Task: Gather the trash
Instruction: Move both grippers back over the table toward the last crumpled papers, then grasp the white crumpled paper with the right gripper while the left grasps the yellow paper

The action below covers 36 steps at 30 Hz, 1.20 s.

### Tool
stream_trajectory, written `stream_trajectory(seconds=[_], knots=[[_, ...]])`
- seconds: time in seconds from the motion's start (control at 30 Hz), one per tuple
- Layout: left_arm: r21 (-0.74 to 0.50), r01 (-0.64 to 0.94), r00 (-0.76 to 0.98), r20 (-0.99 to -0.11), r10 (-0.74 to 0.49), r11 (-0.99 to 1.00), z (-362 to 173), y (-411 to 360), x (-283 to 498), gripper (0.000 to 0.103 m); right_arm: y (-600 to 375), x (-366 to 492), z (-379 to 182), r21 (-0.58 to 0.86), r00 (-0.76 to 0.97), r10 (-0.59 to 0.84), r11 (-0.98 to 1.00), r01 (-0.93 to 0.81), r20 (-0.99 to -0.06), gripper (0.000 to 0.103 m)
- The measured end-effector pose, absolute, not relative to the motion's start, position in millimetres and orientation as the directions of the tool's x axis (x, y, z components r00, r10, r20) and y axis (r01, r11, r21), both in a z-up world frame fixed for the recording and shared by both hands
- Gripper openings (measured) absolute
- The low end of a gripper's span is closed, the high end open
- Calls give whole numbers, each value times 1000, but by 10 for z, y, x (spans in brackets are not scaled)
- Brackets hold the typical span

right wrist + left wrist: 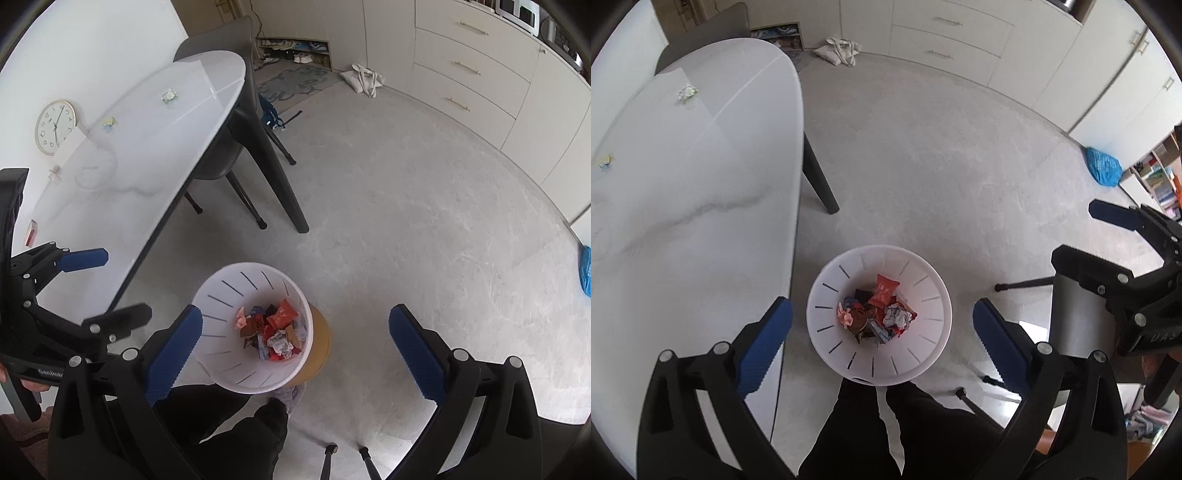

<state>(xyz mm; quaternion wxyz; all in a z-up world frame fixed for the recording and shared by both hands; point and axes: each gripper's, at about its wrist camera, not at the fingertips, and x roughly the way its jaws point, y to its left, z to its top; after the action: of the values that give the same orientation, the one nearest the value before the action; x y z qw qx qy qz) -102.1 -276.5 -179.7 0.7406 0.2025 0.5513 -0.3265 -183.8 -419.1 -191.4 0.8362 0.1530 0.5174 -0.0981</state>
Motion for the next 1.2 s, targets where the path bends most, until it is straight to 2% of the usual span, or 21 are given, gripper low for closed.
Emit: stream_trajectory(seconds=[0.2,0.47,0.73,0.93,1.13,1.2], knots=[[-84,561,316,-898,-307,823,-1248,-2402,-567,95,-3912,-1422,-1507,121,506,5,973,196,-862,100],[9,385,535,-817,-215,923,-634,-1698,465,95,-3411,-227,-1020,80,593,33,995,53,-804,100],[14,233,539,-834,-117,972,-800,-1039,1850,95,-3055,1403,-1124,121,584,104,993,-11,-805,100],[19,189,528,-845,-86,982,-1191,-642,2886,95,-2827,2733,-1618,56,505,59,998,-22,-861,100],[23,172,516,-854,-70,985,-1558,-399,3597,95,-2762,3417,-2135,16,433,15,1000,-2,-901,83],[6,160,510,-857,-77,987,-1624,-320,3746,95,-2781,3510,-2214,9,419,5,1000,7,-908,71]])
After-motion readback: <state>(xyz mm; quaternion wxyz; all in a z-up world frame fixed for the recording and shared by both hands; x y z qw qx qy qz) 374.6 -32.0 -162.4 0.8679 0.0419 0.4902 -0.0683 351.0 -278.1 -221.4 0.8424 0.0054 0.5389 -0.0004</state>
